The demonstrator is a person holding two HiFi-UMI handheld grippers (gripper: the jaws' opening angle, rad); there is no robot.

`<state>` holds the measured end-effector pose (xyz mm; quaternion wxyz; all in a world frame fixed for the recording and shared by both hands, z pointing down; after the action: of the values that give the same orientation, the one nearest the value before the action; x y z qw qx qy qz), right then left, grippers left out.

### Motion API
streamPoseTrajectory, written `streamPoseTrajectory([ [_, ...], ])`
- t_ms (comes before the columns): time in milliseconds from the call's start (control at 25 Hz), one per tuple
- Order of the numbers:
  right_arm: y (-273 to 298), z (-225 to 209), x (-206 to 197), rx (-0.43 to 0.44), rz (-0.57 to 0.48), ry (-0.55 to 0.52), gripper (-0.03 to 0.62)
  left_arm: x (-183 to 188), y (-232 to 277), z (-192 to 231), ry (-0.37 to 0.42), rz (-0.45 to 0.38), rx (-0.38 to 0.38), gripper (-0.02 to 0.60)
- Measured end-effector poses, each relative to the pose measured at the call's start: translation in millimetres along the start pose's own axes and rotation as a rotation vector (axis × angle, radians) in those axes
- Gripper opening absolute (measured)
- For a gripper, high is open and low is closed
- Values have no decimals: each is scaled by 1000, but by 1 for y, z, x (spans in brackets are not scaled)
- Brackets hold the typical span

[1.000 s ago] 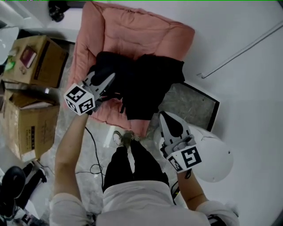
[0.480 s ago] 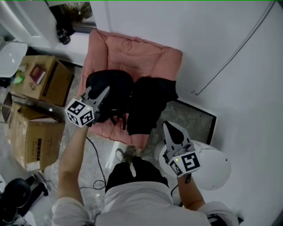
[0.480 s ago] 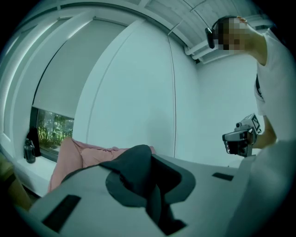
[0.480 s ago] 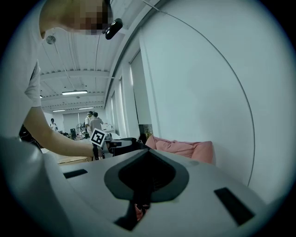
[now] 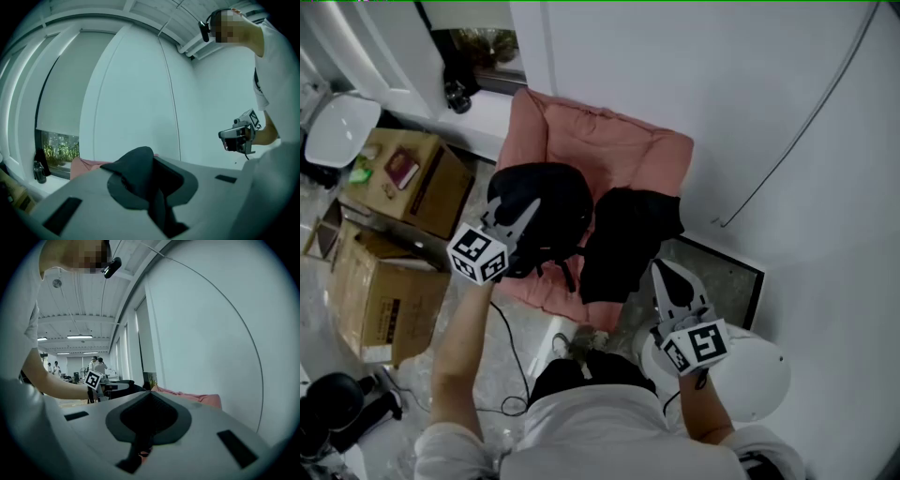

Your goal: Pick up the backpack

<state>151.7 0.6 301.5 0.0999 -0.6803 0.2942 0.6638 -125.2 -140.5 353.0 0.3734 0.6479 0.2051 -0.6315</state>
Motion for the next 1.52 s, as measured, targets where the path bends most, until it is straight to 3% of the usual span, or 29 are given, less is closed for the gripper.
streamPoseTrajectory([
  [320,-7,9,17,12,-54,-6,21,13,-32,-10,-54,-29,68,48],
  [800,-24,1,30,-44,-38,-40,21,51,-89,-21,15,-79,190,48],
  [1520,-41,-26,64,-197,-115,-45,21,93,-189,-27,82,-222,329,48],
])
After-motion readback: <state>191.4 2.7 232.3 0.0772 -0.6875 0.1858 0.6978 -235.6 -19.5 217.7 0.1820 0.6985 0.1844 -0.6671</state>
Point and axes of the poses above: the fingertips, and each gripper's own axes: y forward along the fingers, z to its left, x out of its top, the point moved 5 cm from there along -y, backward along the fingers, and after that the axes turned 5 degrees about z, right-handed, at the moved point
